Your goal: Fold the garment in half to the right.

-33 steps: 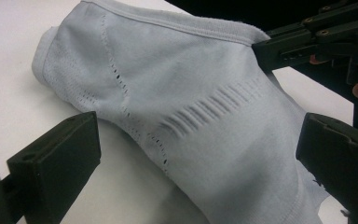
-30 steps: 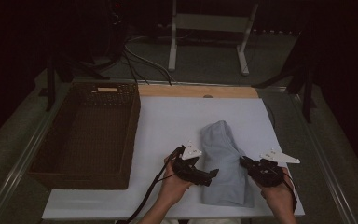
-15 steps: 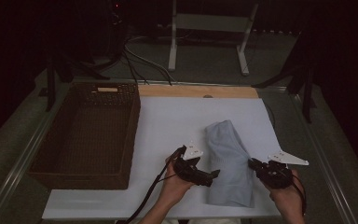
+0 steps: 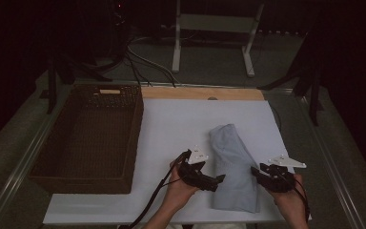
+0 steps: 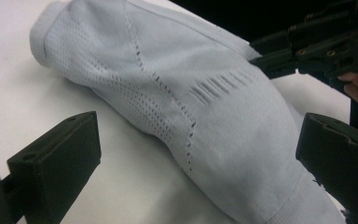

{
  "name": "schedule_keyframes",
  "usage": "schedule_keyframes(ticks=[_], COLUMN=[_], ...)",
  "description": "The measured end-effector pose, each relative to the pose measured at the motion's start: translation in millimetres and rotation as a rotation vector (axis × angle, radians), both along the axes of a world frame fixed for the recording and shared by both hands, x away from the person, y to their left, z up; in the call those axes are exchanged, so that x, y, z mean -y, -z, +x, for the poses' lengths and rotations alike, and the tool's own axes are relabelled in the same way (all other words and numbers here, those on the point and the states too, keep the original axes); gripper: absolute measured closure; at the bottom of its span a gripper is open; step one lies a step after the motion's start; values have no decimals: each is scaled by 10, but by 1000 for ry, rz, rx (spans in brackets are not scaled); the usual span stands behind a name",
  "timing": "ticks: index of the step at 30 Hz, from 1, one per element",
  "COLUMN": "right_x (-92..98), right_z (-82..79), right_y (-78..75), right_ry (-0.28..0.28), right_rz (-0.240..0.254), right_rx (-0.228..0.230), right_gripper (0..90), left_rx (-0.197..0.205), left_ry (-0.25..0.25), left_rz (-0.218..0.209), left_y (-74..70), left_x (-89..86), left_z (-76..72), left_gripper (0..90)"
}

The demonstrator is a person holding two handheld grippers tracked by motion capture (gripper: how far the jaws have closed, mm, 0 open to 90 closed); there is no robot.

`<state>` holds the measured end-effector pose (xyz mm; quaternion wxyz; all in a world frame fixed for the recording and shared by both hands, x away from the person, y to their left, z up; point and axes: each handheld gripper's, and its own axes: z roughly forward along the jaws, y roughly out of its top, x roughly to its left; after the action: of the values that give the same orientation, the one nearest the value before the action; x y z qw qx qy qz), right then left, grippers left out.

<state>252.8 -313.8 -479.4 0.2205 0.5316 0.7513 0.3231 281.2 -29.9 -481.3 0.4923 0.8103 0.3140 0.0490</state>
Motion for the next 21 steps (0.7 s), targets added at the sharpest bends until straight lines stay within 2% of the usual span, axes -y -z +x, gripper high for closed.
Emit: schedule_keyframes(ticks=[4, 9, 17, 21], right_x=[28, 27, -9, -14], right_z=[-7, -93, -252, -284], right_y=[3, -53, -40, 13], right_ry=[27, 9, -22, -32], right_rz=[11, 37, 41, 43], right_rx=[2, 28, 24, 7], right_gripper=[464, 370, 345, 345], left_rx=[-7, -11, -34, -68], left_ry=[-11, -12, -8, -3], left_rz=[-9, -11, 14, 24], left_y=[15, 11, 32, 64], left_x=[7, 8, 32, 66], left_z=[0, -3, -13, -6], left_gripper=[15, 16, 18, 24])
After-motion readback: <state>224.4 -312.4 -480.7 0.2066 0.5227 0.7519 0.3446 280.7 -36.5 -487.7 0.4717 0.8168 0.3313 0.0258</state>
